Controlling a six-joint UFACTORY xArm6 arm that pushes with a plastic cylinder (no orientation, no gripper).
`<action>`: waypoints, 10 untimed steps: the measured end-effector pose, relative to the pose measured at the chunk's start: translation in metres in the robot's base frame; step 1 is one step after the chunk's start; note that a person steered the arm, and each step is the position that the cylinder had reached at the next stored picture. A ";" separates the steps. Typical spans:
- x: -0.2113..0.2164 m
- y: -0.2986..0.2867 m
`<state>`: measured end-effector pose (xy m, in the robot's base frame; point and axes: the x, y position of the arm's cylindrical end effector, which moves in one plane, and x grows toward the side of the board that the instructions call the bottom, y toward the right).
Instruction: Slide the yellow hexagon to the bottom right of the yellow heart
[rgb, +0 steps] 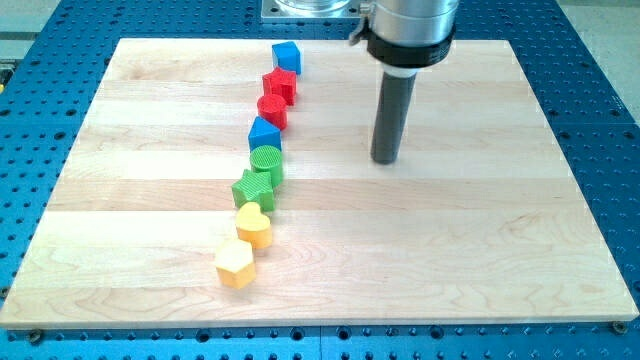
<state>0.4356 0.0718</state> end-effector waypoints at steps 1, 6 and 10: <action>0.045 -0.016; 0.182 -0.042; 0.182 -0.266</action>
<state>0.6177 -0.1940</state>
